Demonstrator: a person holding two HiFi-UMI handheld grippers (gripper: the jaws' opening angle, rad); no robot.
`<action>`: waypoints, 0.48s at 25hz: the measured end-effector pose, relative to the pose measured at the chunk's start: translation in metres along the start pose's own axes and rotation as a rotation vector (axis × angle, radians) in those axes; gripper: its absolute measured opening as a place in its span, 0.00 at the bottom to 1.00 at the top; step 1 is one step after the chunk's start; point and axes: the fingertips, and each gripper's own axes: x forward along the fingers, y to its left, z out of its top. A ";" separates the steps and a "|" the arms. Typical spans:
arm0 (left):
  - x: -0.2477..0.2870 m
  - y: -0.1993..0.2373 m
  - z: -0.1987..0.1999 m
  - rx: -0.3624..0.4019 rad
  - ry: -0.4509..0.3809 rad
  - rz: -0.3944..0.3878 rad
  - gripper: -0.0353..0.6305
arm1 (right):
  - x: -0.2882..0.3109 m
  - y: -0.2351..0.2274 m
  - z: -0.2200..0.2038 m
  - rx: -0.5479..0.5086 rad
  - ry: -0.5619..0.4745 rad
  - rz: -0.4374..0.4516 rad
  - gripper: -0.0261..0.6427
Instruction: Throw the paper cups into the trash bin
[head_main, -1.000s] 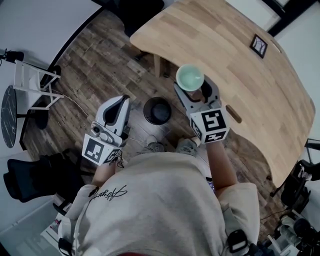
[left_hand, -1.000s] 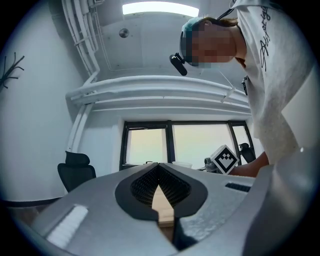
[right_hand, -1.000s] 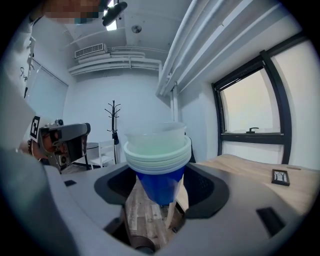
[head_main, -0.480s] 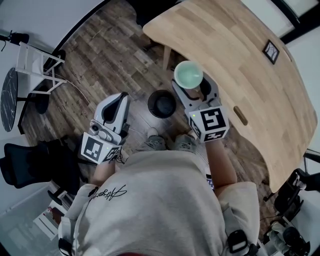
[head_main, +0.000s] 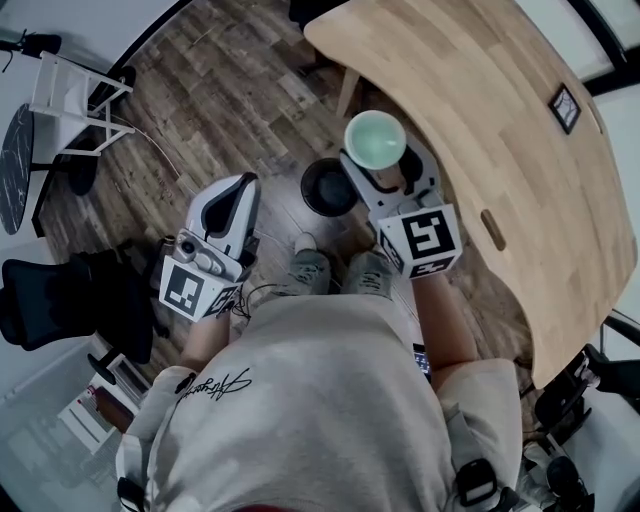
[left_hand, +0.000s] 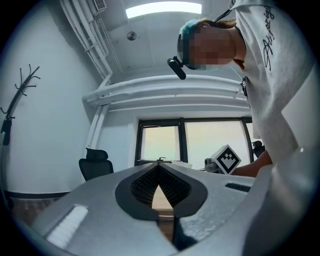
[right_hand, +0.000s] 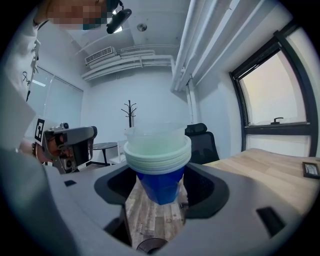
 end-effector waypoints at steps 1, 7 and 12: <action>-0.001 0.002 -0.004 -0.002 0.007 0.008 0.06 | 0.003 0.002 -0.002 0.001 0.001 0.010 0.48; -0.010 0.004 -0.020 -0.018 0.026 0.046 0.06 | 0.015 0.011 -0.017 0.014 -0.003 0.060 0.48; -0.017 0.005 -0.032 -0.035 0.028 0.073 0.06 | 0.028 0.020 -0.035 0.028 0.005 0.092 0.48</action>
